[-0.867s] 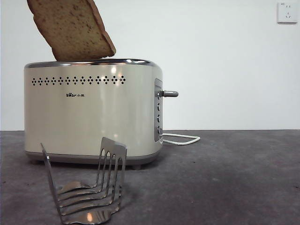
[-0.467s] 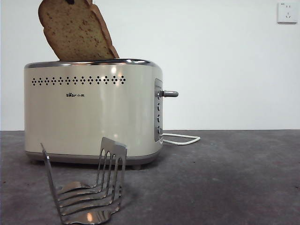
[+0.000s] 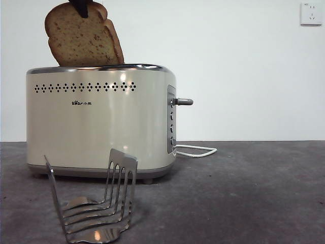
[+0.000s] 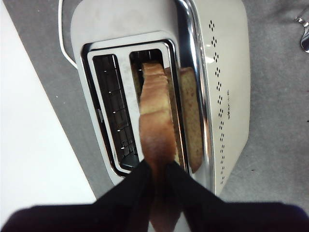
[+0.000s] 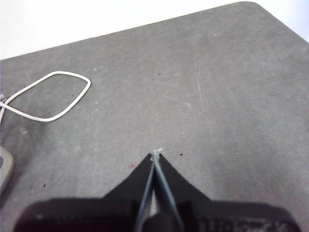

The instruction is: Pick up a slice of bread from the rack,put the bread on the toaster,press the button

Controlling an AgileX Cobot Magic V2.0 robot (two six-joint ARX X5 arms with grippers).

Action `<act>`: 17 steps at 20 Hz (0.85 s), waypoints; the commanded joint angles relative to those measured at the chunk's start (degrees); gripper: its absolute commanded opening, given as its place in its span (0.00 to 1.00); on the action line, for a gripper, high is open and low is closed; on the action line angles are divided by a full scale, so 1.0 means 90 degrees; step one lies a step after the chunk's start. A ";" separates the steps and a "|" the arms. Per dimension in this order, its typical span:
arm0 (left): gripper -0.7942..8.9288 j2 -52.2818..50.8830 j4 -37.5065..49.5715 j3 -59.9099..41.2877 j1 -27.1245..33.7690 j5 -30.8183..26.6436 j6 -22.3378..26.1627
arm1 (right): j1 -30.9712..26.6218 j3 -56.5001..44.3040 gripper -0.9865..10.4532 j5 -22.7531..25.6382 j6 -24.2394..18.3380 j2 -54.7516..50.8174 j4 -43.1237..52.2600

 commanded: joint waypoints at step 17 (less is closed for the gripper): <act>0.08 0.0291 0.0845 -0.0022 -0.0151 -0.1309 0.0146 | 0.0000 0.0019 0.08 -0.0002 0.0041 -0.0002 -0.0304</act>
